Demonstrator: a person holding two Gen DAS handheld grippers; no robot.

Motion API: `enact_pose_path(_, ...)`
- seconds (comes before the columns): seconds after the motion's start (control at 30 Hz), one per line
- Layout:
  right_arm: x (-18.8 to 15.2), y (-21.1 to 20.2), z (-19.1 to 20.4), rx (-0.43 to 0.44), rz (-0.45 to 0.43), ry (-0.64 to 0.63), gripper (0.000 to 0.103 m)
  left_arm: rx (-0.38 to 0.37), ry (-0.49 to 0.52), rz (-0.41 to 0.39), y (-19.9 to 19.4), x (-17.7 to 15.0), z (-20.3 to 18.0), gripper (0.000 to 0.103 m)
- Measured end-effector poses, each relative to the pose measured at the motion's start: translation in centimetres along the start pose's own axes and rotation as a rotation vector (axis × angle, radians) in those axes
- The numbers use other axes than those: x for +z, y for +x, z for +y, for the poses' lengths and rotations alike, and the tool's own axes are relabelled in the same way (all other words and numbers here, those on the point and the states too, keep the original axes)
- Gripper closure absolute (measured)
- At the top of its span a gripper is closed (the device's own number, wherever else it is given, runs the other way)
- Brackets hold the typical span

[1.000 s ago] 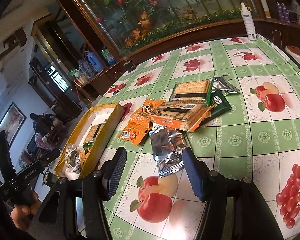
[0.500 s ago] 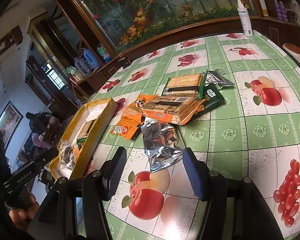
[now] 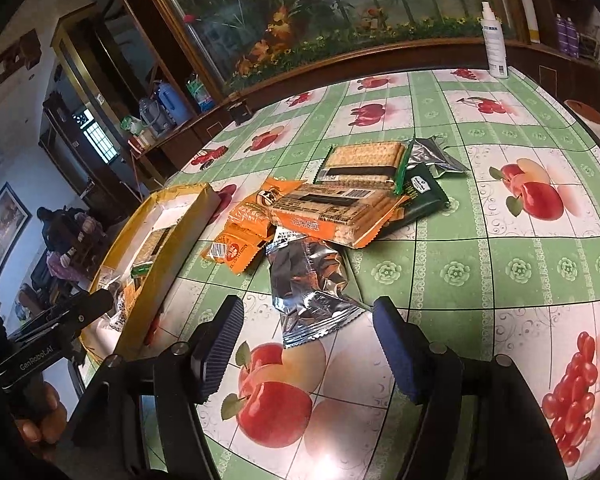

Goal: Organize snacks
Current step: 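Withdraw both grippers from the tray back toward the snack pile, then grasp an orange packet with left gripper while right grasps the silver foil bag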

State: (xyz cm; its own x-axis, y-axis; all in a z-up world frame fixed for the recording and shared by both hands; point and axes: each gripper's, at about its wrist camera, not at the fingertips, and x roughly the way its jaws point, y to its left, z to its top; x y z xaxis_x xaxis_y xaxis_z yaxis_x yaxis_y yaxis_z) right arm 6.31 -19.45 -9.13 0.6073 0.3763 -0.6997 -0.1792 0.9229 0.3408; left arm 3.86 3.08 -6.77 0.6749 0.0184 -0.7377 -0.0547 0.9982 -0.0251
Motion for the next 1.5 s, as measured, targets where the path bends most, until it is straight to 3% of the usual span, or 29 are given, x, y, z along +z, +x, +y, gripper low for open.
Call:
enact_pose_path(0.23,0.8,2.8,1.8,-0.092,0.05,-0.103,0.031,-0.089,0.024,0.028,3.2,1.3,-2.2,0.033)
enact_pose_path(0.43,1.5,5.1,2.9,-0.174,0.082,-0.19,0.024,-0.163,0.029,0.106,7.3,3.2,-3.6,0.033)
enact_pose_path(0.67,2.5,7.3,2.8,-0.188,0.108,-0.212,0.023,-0.189,0.042,0.142,9.5,4.3,-3.8,0.033)
enact_pose_path(0.8,2.2,8.3,2.8,-0.198,0.141,-0.237,0.023,-0.236,0.1,0.173,10.2,4.4,-4.8,0.033)
enact_pose_path(0.93,1.9,8.0,3.2,-0.221,0.136,-0.28,0.041,-0.226,0.157,0.174,11.0,4.7,-5.8,0.033)
enact_pose_path(1.03,1.7,7.7,2.7,-0.22,0.14,-0.273,0.041,-0.219,0.188,0.188,12.0,4.9,-6.4,0.032)
enact_pose_path(1.1,1.6,7.2,2.3,-0.212,0.14,-0.255,0.041,-0.219,0.219,0.187,12.5,4.8,-7.0,0.024)
enact_pose_path(1.2,1.6,6.4,1.5,-0.191,0.134,-0.216,0.041,-0.16,0.293,0.185,13.1,4.3,-8.2,0.019)
enact_pose_path(1.23,1.6,6.0,1.2,-0.179,0.129,-0.201,0.041,-0.173,0.306,0.185,13.1,4.2,-8.6,0.019)
enact_pose_path(1.37,1.5,4.6,0.5,-0.165,0.109,-0.166,0.041,-0.162,0.278,0.172,13.5,4.7,-8.8,0.018)
enact_pose_path(1.43,1.4,4.0,0.3,-0.156,0.1,-0.155,0.041,-0.155,0.263,0.158,13.7,5.0,-8.6,0.024)
enact_pose_path(1.5,1.4,3.5,0.1,-0.154,0.092,-0.145,0.041,-0.151,0.256,0.137,13.4,5.1,-8.4,0.042)
